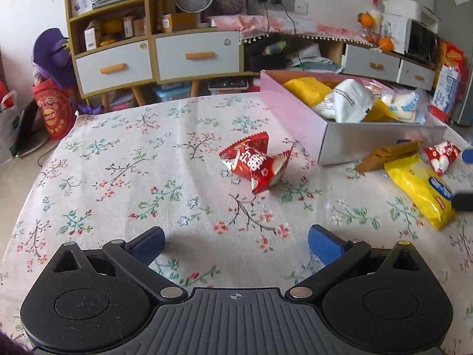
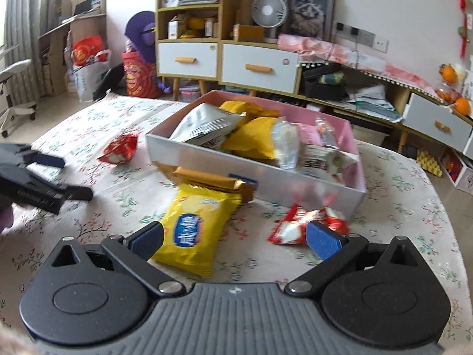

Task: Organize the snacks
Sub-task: 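Withdraw both tools from the box back over the loose snacks, then grasp the red-and-white packet with the left gripper while the right grasps the yellow blue-label packet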

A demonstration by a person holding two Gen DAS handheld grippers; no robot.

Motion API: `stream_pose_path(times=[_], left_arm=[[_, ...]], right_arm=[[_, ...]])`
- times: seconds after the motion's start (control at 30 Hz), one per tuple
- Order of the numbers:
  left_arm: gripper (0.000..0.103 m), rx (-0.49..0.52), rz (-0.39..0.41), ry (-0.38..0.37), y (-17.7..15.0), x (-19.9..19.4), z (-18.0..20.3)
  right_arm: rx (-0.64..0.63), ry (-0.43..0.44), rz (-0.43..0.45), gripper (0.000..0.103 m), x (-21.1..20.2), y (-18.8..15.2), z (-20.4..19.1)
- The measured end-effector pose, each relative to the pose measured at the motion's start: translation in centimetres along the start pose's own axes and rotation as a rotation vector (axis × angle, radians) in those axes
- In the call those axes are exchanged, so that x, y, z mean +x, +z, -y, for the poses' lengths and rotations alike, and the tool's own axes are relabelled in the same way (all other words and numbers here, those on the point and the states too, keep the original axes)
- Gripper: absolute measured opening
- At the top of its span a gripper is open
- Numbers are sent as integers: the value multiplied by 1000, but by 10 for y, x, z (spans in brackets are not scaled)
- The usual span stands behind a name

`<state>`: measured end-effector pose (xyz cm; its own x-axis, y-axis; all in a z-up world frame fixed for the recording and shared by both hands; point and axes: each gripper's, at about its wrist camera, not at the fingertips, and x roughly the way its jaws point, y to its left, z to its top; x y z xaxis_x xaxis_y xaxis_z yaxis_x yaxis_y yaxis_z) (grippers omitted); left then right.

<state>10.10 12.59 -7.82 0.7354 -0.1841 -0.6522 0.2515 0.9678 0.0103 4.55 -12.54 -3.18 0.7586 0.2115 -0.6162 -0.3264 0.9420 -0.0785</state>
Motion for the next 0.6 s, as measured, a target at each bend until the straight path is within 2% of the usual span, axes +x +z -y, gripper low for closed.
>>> stream_pose_path(times=[0.23,0.6], left_arm=[[103,-5,3,9,4,6,6],[103,-17,-8,25,20,21,18]], right_arm=[[-54,50,-19,103,5,-3,-21],[-66,68,-48,102,16,-3,-32]])
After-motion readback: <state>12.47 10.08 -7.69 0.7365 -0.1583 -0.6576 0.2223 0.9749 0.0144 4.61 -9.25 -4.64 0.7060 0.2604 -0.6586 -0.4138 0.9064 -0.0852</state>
